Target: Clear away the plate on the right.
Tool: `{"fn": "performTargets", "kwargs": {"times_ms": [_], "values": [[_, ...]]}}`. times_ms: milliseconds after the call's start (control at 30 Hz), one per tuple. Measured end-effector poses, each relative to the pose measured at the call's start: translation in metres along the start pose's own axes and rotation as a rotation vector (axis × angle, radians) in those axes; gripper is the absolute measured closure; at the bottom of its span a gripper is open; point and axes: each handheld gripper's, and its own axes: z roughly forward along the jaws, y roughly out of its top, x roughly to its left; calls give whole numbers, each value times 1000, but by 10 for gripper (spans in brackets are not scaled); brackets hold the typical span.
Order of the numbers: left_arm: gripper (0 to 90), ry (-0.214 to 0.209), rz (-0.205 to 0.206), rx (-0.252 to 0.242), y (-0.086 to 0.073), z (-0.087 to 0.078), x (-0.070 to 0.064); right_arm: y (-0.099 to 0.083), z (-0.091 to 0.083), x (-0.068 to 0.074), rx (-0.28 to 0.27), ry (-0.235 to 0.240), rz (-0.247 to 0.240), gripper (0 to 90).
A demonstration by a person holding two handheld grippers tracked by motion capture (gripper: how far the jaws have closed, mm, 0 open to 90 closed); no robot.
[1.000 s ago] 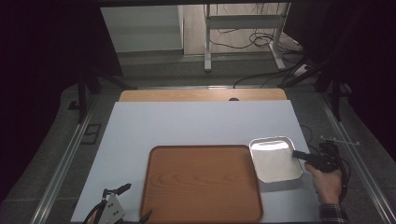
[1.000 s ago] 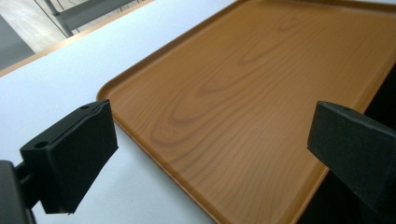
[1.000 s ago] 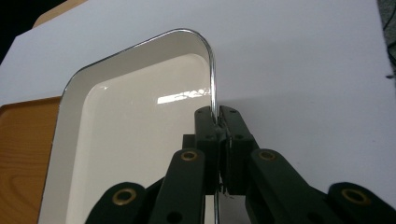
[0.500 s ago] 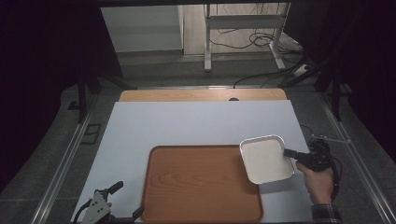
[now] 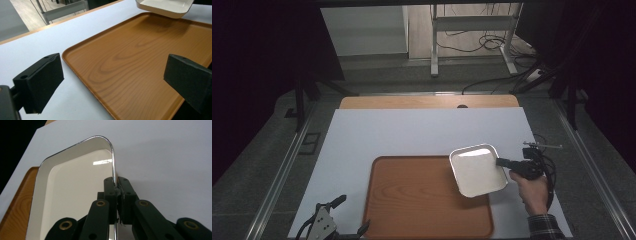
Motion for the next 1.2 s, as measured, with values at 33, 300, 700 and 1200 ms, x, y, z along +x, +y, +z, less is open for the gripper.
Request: {"fn": "performTargets", "kwargs": {"times_ms": [33, 300, 700, 1200], "values": [[30, 0, -3, -1, 0, 0, 0, 0, 7, 6, 10, 14, -3, 865], [33, -4, -6, -4, 0, 0, 1, -3, 35, 30, 60, 41, -33, 870], [32, -3, -21, -9, 0, -1, 2, -11, 74, 63, 122, 73, -71, 876], [32, -1, 6, -2, 0, -1, 0, -23, 105, 77, 172, 17, -103, 870]]}}
